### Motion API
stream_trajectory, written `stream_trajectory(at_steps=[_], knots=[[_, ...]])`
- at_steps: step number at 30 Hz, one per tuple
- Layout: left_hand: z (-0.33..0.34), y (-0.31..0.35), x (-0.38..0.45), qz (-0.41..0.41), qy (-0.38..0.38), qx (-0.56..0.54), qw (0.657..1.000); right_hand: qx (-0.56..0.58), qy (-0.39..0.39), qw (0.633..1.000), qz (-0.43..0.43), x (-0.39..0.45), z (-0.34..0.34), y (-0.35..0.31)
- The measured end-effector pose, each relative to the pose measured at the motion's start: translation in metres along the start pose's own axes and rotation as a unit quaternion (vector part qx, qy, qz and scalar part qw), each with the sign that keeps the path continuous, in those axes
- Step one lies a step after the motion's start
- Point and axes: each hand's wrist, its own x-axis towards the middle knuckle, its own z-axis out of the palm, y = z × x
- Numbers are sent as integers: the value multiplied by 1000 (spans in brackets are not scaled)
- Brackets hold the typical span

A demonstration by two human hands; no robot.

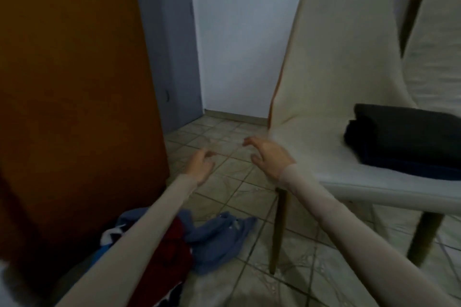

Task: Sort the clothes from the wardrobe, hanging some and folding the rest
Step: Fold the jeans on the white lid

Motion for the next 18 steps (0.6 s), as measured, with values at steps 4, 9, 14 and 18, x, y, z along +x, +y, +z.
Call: stream_trajectory(at_steps=[4,9,14,18], knots=[[-33,-76,-13,-76,-7,32,997,29,-72,997,10,16,67,-34],[-34,-150,-16,-141,-30,49,988,27,-176,982,57,33,152,-41],[-3,-199,-6,-146,-83,80,983,7,-257,961,99,46,223,-17],[31,-228,14,-160,-128,88,975,-47,-305,948,83,54,268,5]])
